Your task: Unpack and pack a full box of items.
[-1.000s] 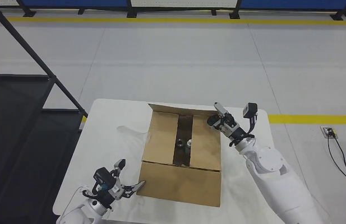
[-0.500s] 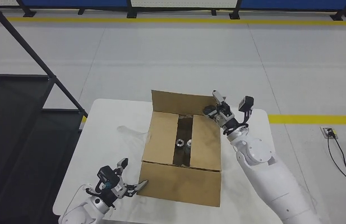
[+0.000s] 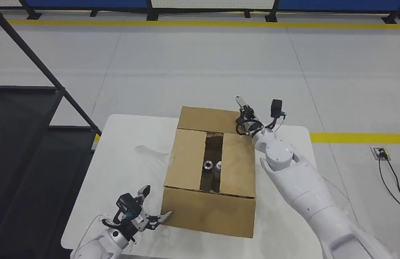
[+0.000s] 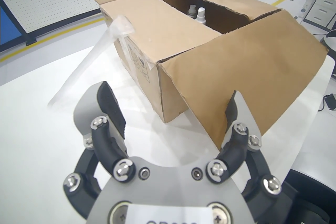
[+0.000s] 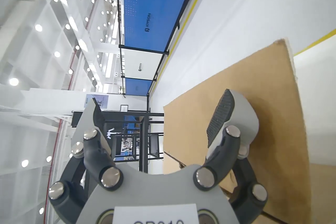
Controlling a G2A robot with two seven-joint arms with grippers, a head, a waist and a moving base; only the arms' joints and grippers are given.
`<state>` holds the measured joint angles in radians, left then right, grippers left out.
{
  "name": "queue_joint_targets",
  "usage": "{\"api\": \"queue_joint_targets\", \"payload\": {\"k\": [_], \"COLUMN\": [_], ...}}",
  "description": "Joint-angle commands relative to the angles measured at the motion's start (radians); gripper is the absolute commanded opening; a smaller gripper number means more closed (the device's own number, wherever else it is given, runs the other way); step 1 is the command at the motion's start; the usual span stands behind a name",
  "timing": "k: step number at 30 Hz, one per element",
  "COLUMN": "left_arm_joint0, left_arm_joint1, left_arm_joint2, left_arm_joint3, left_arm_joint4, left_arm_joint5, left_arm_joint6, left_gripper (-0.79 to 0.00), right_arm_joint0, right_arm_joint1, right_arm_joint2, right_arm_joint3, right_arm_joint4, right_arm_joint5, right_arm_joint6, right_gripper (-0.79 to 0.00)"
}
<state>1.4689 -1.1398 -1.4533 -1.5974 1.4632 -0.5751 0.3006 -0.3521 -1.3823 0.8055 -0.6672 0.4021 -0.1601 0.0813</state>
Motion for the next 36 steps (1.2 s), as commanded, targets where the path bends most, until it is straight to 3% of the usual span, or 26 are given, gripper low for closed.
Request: {"api": "queue_joint_targets", "payload": {"k": [1,9,13,16,20,22,28,36], "left_arm_joint0": [-0.005,-0.020,-0.011,0.012,0.049,0.065,0.093,0.099], "left_arm_joint1": [0.000,0.001,0.003,0.008,0.016,0.019,0.022,0.022], "left_arm_joint2": [0.006,0.025,0.015,-0.020,-0.083,-0.119,-0.195,-0.206], "left_arm_joint3": [0.008,0.038,0.024,-0.010,-0.059,-0.080,-0.100,-0.091], "left_arm_joint4": [0.006,0.021,0.000,-0.038,-0.100,-0.130,-0.203,-0.228], "left_arm_joint5": [0.002,0.018,0.014,-0.008,-0.039,-0.037,0.017,0.027], "left_arm_joint6": [-0.004,-0.009,0.019,0.049,0.083,0.097,0.102,0.094], "left_gripper": [0.000,0.000,0.000,0.000,0.000,0.000,0.000,0.000], "right_arm_joint0": [0.019,0.056,0.050,0.024,-0.032,-0.061,-0.169,-0.233], "right_arm_joint1": [-0.012,-0.046,-0.052,-0.045,-0.018,0.002,0.053,0.067], "right_arm_joint2": [-0.007,-0.004,0.033,0.074,0.118,0.136,0.178,0.159], "right_arm_joint3": [0.037,0.123,0.129,0.096,-0.003,-0.062,-0.284,-0.455], "right_arm_joint4": [-0.004,-0.004,0.052,0.109,0.134,0.109,-0.023,-0.167], "right_arm_joint5": [0.015,0.023,-0.050,-0.144,-0.206,-0.187,-0.051,0.164], "right_arm_joint6": [0.018,0.043,0.071,0.169,0.409,0.528,0.661,0.611], "right_gripper": [0.000,0.000,0.000,0.000,0.000,0.000,0.000,0.000]}}
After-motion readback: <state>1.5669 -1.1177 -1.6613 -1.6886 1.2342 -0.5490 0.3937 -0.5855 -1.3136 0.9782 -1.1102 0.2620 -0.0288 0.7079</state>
